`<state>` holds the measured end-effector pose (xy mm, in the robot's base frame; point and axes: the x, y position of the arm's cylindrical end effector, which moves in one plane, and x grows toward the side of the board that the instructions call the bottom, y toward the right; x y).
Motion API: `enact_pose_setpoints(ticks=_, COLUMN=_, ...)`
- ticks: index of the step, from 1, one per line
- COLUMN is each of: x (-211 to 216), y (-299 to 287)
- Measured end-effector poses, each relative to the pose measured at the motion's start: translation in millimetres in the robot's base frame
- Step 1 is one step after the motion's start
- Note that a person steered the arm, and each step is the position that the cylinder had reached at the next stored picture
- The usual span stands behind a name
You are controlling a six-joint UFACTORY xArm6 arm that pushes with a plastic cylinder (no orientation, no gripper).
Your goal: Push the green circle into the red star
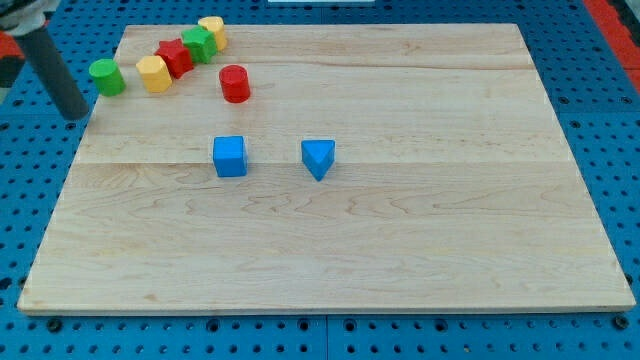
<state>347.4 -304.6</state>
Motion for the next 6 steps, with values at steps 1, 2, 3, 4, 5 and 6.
enact_pose_setpoints(ticks=1, x=-58.0, y=1.8)
enact_pose_setpoints(ticks=2, x=-72.0, y=25.8)
enact_pose_setpoints(ticks=3, x=-73.0, y=58.3)
enact_pose_setpoints(ticks=4, x=-67.2, y=85.9)
enact_pose_setpoints(ticks=5, x=-48.0, y=80.6)
enact_pose_setpoints(ticks=6, x=-50.0, y=89.7)
